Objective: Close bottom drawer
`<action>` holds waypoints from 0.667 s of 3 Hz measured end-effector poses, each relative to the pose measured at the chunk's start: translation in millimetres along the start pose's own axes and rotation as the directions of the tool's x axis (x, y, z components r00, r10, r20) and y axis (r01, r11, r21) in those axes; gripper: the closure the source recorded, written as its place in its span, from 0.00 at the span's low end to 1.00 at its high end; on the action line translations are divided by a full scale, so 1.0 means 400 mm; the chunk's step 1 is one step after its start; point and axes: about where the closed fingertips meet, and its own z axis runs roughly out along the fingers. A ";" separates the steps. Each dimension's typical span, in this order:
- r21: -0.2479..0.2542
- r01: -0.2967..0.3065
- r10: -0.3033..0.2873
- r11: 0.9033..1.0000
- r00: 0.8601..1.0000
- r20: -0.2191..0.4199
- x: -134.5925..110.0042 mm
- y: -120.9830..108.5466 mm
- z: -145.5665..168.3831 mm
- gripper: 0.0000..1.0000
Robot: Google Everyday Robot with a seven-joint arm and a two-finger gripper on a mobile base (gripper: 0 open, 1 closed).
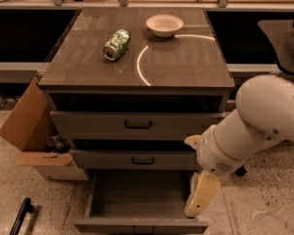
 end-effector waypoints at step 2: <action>-0.110 -0.017 0.028 0.994 0.995 0.092 0.119 0.018 0.373 0.00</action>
Offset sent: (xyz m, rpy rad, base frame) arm -0.0192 0.0328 -0.2218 0.1959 0.1403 0.0122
